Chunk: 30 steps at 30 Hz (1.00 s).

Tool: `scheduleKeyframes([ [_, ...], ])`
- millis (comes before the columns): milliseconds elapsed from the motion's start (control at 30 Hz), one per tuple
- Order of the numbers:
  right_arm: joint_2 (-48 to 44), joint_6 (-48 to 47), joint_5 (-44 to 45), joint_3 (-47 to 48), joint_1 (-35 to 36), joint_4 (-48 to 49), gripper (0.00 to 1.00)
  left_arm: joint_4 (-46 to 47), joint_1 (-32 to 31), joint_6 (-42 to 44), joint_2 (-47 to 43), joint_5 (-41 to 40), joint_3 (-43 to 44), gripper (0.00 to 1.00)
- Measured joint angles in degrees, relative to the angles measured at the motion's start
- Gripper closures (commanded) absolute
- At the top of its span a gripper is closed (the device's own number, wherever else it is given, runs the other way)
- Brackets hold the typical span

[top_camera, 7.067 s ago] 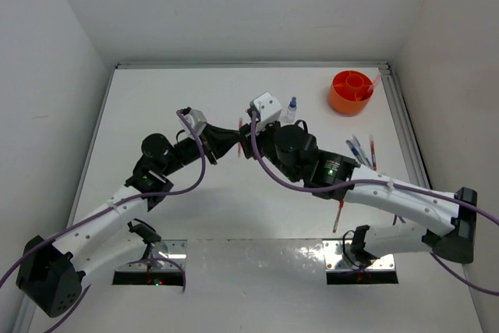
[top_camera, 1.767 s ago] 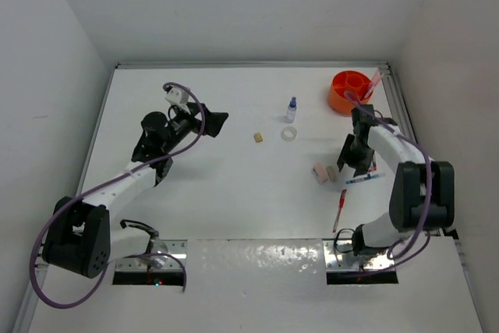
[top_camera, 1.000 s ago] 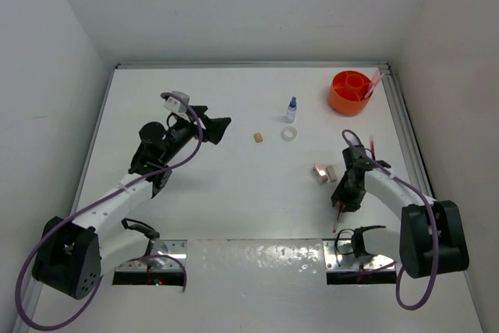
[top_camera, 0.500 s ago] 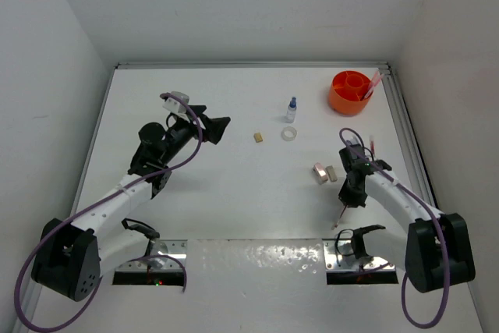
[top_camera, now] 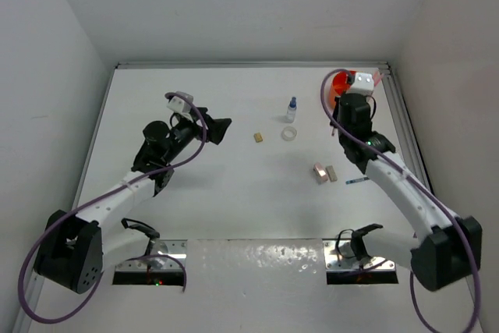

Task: Sort the stationery into containers
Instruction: Place the pen in the storage box.

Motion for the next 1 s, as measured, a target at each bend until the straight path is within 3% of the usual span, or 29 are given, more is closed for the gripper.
scheduleKeyframes([
  [133,14.1,-8.7,0.7,1.7,-6.0,20.1,1.0,0.1,1.3,0.3,1.2,-0.3,0.0,0.0],
  [333,31.7,-18.0,1.3,11.0,-11.4,34.7,1.0,0.4,5.2,0.0,4.0,-0.6,0.2,0.0],
  [667,43.1,-26.6,1.7,21.4,-15.7,50.3,1.0,1.4,8.8,-0.9,9.4,-0.7,1.6,0.0],
  [1000,48.5,-23.8,3.3,22.2,-19.4,51.3,1.0,1.6,9.1,-0.9,11.1,-0.6,2.6,0.0],
])
